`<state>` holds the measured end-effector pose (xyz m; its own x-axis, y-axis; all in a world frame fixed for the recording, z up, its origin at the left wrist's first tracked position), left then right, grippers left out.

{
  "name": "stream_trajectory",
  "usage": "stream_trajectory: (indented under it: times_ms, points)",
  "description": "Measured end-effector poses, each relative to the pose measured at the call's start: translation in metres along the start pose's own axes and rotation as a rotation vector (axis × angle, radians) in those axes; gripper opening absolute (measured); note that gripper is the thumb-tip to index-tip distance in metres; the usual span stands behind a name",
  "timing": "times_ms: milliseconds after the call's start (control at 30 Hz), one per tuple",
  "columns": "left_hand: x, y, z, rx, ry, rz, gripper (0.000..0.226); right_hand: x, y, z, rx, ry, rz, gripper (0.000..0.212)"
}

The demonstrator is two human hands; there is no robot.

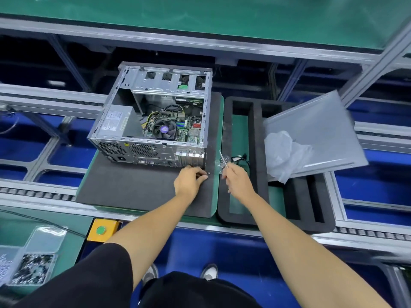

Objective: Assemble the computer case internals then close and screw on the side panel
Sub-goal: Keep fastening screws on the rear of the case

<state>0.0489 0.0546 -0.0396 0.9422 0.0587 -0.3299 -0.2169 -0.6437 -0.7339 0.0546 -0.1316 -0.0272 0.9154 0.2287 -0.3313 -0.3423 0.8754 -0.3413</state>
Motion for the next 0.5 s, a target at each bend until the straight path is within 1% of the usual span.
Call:
stream_trajectory:
  times_ms: [67, 133, 167, 200, 233, 267, 333, 367, 433, 500]
  points:
    - [0.000, 0.001, -0.007, 0.094, 0.047, -0.007, 0.015, -0.001, 0.004, -0.008, 0.002, 0.022, 0.029, 0.028]
    - [0.000, 0.005, -0.010, 0.186, 0.085, 0.018, 0.017, -0.001, 0.013, -0.013, -0.016, 0.036, 0.076, 0.023]
    - [0.000, 0.006, -0.009, 0.200, 0.092, 0.031, 0.017, -0.001, 0.019, -0.014, -0.034, 0.045, 0.100, 0.022]
    - [0.000, 0.006, -0.006, 0.164, 0.096, 0.037, 0.017, -0.001, 0.025, -0.016, -0.048, 0.053, 0.123, 0.021]
    - [-0.001, 0.003, -0.001, 0.020, 0.084, 0.024, 0.017, -0.002, 0.032, -0.016, -0.057, 0.056, 0.147, 0.021]
    - [-0.003, -0.002, 0.008, -0.229, 0.045, -0.006, 0.016, -0.002, 0.040, -0.014, -0.075, 0.051, 0.173, 0.022]
    - [-0.012, -0.010, 0.034, -0.761, -0.091, -0.076, 0.016, -0.002, 0.058, -0.008, -0.148, 0.036, 0.232, 0.025]
    - [-0.017, -0.015, 0.046, -0.941, -0.143, -0.114, 0.016, -0.001, 0.069, -0.004, -0.176, 0.032, 0.263, 0.026]
    - [-0.023, -0.021, 0.064, -1.181, -0.194, -0.116, 0.017, -0.001, 0.093, 0.004, -0.188, 0.028, 0.320, 0.028]
    - [-0.028, -0.029, 0.078, -1.315, -0.191, -0.078, 0.018, 0.001, 0.117, 0.015, -0.196, 0.016, 0.358, 0.032]
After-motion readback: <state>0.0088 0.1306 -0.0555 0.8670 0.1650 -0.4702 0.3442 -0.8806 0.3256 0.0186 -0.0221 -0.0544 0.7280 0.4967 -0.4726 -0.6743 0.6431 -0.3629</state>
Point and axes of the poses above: each hand's wrist, its own x-axis towards the middle knuckle, its own y-axis out of the palm, z = x × y, the point moved 10 cm from there along x, towards the middle knuckle, and after that the axes turned 9 degrees about z, right-handed, at the moved point
